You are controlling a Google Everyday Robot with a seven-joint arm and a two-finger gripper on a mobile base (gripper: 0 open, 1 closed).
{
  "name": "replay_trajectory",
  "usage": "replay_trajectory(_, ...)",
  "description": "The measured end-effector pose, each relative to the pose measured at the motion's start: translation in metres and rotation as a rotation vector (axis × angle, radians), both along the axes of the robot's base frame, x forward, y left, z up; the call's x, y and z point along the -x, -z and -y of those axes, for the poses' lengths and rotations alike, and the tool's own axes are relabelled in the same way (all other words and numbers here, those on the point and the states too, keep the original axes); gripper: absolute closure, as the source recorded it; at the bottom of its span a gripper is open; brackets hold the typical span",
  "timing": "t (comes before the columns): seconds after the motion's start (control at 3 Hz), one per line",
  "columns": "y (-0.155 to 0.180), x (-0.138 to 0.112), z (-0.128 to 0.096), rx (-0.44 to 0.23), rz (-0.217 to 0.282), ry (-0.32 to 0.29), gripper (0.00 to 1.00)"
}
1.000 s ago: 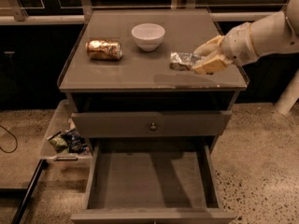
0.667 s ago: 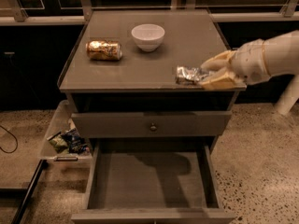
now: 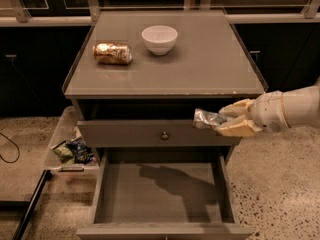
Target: Place redbull can into middle drawer
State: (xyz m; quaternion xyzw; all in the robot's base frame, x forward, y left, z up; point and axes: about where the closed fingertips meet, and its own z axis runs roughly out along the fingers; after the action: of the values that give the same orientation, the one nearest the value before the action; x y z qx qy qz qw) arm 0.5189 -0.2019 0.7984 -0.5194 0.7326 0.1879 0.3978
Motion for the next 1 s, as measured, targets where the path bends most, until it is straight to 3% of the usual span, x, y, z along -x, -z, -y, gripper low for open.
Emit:
replay_trajectory(0.33, 0.000, 0.000, 0.000, 0.000, 0.000, 0.000, 1.00)
replay_trajectory(0.67, 0.042, 0.006, -0.011, -0.036, -0.053, -0.006, 1.00)
replay_trajectory(1.0, 0.104, 0.014, -0.022, -0.070, -0.103, -0.006, 1.00)
